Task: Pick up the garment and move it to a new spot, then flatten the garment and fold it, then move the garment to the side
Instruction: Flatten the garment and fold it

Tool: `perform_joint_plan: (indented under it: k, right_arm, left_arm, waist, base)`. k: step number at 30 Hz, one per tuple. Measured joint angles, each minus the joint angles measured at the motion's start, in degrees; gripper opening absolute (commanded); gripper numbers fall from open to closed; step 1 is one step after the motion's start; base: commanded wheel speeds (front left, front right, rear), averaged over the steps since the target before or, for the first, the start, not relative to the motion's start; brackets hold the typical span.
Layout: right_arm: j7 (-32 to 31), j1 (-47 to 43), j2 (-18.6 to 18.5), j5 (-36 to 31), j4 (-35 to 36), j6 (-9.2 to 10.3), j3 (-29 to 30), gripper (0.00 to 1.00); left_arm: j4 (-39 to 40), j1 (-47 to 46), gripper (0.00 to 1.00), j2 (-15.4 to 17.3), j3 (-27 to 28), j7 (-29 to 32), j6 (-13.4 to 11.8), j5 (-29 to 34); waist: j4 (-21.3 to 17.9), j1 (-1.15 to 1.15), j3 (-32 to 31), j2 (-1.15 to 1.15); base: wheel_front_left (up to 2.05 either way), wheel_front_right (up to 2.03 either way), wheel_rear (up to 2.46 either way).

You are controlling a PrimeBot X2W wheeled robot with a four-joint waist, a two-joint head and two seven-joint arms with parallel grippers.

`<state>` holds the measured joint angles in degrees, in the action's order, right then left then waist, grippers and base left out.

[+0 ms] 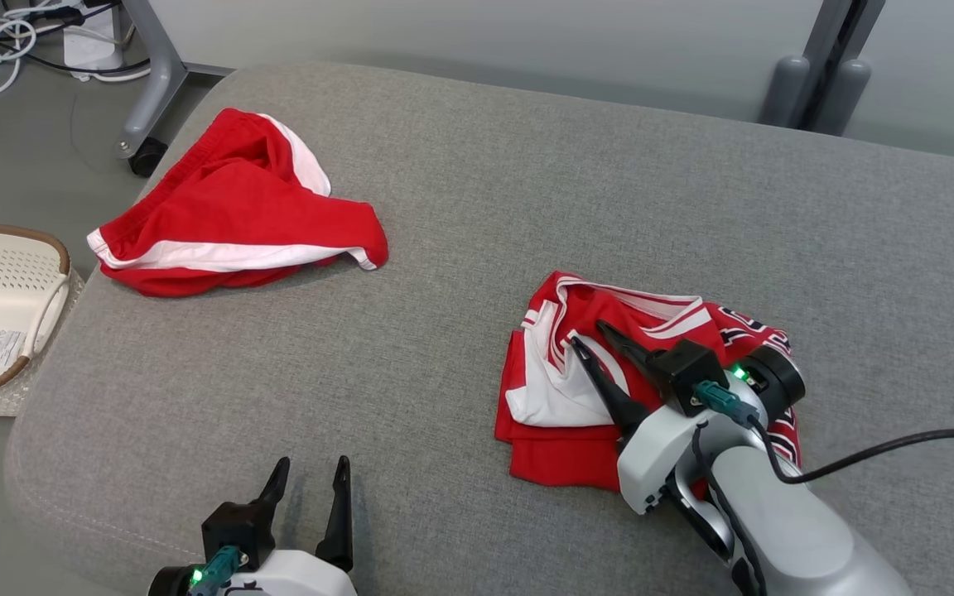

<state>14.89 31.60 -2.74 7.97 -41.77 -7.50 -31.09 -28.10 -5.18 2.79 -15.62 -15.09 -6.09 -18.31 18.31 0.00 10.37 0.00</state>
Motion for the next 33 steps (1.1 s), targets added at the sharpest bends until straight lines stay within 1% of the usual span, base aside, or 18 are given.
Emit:
perform_joint_plan:
  k: [1,2,3,4,12,17,21,22,24,28,29,33]
  right_arm:
    - [-0.13,0.21,0.01,-0.23,-0.27,0.0,0.03,0.41]
    - [-0.21,0.4,0.02,-0.4,-0.57,0.0,0.16,0.31]
    - [-0.24,0.59,0.02,-0.46,-1.0,0.0,0.41,0.03]
    - [-0.4,0.72,0.02,-0.45,-1.52,0.0,0.77,0.0]
    - [-0.47,1.04,0.0,0.22,-2.53,0.0,1.75,0.0]
    - [-0.16,0.79,-0.05,2.93,0.47,0.0,-0.36,0.0]
    - [0.02,-0.49,-0.07,6.26,4.83,0.0,-5.38,0.0]
    - [0.03,-1.3,-0.03,7.87,7.12,0.0,-8.88,0.0]
    - [0.09,-1.91,-0.03,9.45,8.81,0.0,-12.22,0.0]
    - [-1.22,-3.64,0.02,12.28,9.33,0.01,-17.68,0.0]
    - [-1.22,-3.64,0.02,12.28,9.33,0.01,-17.68,0.0]
    - [-2.79,-4.54,-0.31,15.55,7.99,0.01,-23.18,0.0]
  left_arm:
    - [-0.01,0.0,1.0,-0.01,-0.02,0.0,0.0,-0.26]
    - [0.0,-0.01,1.0,0.0,-0.09,0.0,0.0,-0.52]
    - [0.0,-0.01,1.0,0.01,-0.25,0.01,0.0,-0.67]
    - [0.09,-0.01,1.0,-0.01,-0.37,0.01,0.0,-1.0]
    - [0.73,-0.1,1.0,0.0,-0.22,0.0,-0.26,-1.32]
    - [0.84,-0.08,1.0,0.0,0.05,0.0,-0.19,-0.99]
    - [0.89,-0.07,1.0,0.01,0.12,0.0,0.0,-0.55]
    - [0.86,-0.02,1.0,-0.03,0.18,0.0,0.07,-0.15]
    - [0.78,0.05,1.0,0.0,0.47,0.0,0.25,0.09]
    - [0.87,0.24,1.0,-0.02,0.75,0.0,0.49,0.3]
    - [0.87,0.24,1.0,-0.02,0.75,0.0,0.49,0.3]
    - [0.91,0.62,1.0,0.01,1.3,0.0,0.63,0.59]
  waist:
    - [0.08,0.0,0.03,0.0]
    - [0.18,0.0,0.07,0.0]
    - [0.29,0.0,0.11,0.0]
    - [0.42,0.0,0.14,0.0]
    - [0.52,0.0,0.12,0.0]
    - [-0.21,0.0,-0.52,0.0]
    - [-0.9,0.0,-1.47,0.0]
    - [-1.26,0.0,-2.07,0.0]
    - [-1.57,0.0,-2.65,0.0]
    - [-2.13,0.0,-3.46,0.0]
    - [-2.13,0.0,-3.46,0.0]
    - [-2.55,0.0,-3.89,0.0]
  base:
    - [0.0,0.0,0.0]
    - [0.0,0.0,0.0]
    - [0.0,0.0,0.0]
    - [0.0,0.0,0.0]
    - [0.0,0.0,0.0]
    - [0.0,0.0,0.0]
    - [0.0,0.0,0.0]
    - [0.0,0.0,0.0]
    - [0.0,0.0,0.0]
    - [0.0,0.0,0.0]
    - [0.0,0.0,0.0]
    - [0.0,0.0,0.0]
